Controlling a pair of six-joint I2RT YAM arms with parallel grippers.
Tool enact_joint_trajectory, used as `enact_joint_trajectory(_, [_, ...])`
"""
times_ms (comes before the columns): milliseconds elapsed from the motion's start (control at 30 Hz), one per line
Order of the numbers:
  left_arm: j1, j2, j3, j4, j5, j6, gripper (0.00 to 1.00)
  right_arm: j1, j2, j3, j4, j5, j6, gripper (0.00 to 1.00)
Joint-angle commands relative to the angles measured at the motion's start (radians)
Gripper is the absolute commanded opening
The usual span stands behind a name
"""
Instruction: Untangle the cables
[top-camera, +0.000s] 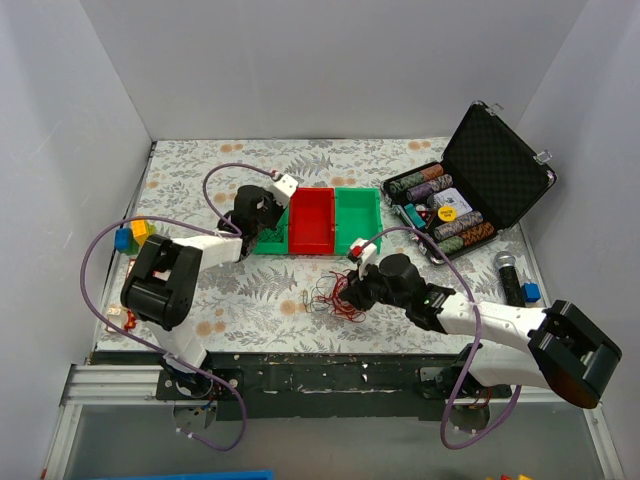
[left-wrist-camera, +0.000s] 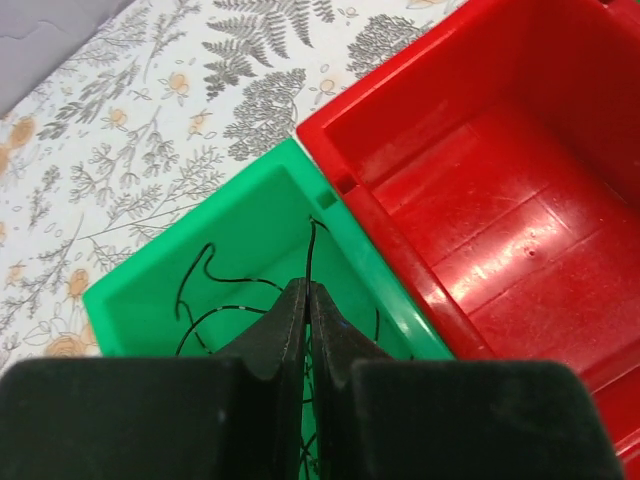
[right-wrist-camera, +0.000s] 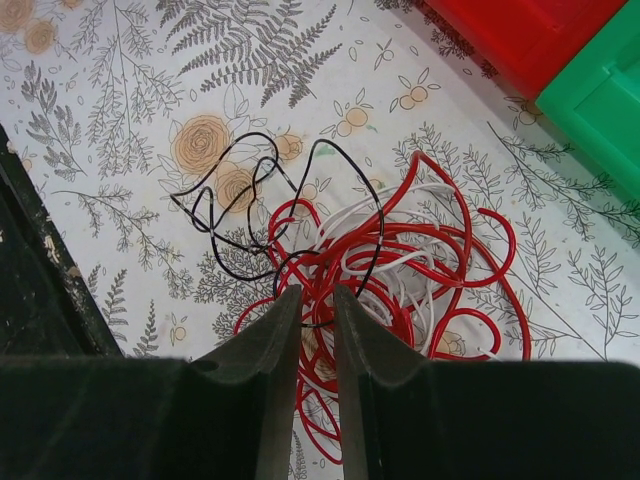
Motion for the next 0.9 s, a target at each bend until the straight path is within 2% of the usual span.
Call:
enact_joint_trajectory(0, [-0.012, 0.0, 0.01, -0.029, 0.001, 0.012, 0.0, -0.004, -0.037, -0.011, 0.023, 0.019, 0.008, 0.27])
enact_joint_trajectory(133, [-0.014, -0.003, 0.054, -0.08, -0.005, 0.017, 0.15, -0.002, -0.04, -0.012, 0.023, 0.019, 0.007, 0.27])
enact_joint_trajectory(200, [-0.012, -0.016, 0.071, -0.101, -0.002, 0.009, 0.26, -0.004, -0.038, -0.011, 0.022, 0.019, 0.01, 0.27])
enact_joint_trajectory(300, [-0.009, -0.04, 0.099, -0.138, 0.009, -0.002, 0.34, -0.004, -0.034, -0.005, 0.019, 0.025, 0.013, 0.27])
enact_joint_trajectory(633, [0.002, -0.19, 0.09, -0.267, 0.081, 0.049, 0.54, -0.004, -0.037, -0.011, 0.023, 0.023, 0.019, 0.27])
enact_joint_trajectory(867, [0.006, -0.284, 0.122, -0.383, 0.087, -0.014, 0.59, -0.002, -0.06, -0.023, 0.025, 0.026, 0.022, 0.27])
